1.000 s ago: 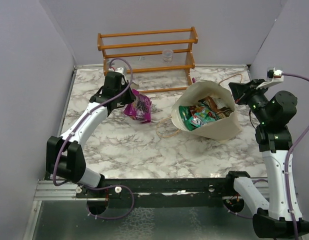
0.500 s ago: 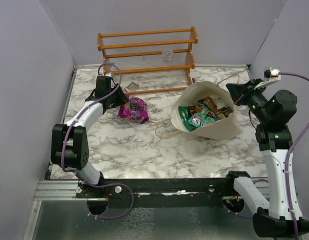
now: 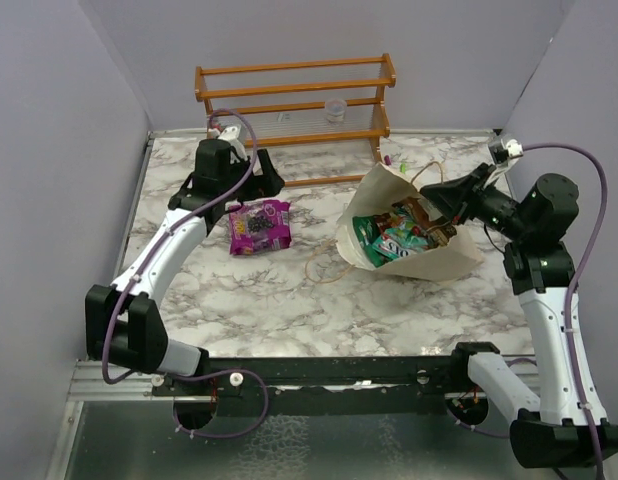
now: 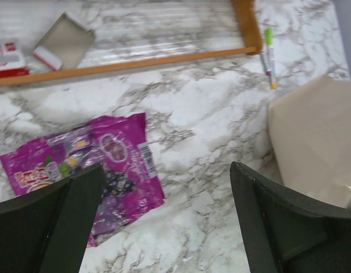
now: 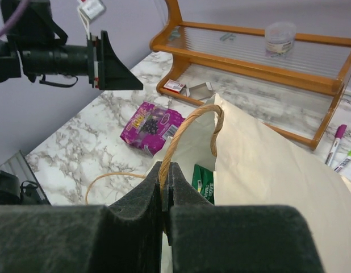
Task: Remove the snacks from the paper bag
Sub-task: Place the snack at the center of the board.
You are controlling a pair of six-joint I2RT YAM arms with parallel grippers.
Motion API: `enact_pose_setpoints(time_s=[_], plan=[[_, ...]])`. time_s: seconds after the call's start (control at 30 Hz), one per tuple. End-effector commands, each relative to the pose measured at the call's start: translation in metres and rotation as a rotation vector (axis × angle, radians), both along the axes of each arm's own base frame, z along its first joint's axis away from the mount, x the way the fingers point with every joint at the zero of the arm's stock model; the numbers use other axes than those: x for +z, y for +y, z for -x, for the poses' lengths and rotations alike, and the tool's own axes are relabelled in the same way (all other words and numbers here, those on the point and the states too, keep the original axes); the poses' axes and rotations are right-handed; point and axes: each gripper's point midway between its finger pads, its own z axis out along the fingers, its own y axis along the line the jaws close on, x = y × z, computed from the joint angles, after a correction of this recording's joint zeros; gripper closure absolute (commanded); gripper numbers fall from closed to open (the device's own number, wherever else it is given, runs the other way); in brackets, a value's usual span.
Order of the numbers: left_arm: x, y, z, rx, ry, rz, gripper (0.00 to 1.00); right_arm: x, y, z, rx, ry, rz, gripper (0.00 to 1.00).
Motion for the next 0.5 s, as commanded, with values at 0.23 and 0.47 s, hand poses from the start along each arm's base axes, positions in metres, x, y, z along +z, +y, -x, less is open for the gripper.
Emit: enact_pose_setpoints(time_s=[0.23,0.47], plan=[[0.12,-0.105,0.072,-0.335,-0.259,0.121,0.09,0.01,0.006,0.002,0.032,-0.04,0.032,0.98],[0.133,-0.182,0.131,-0.487,-0.356,0.226,0.17,0.012,0.007,0.012,0.037,-0.074,0.036,0.98]])
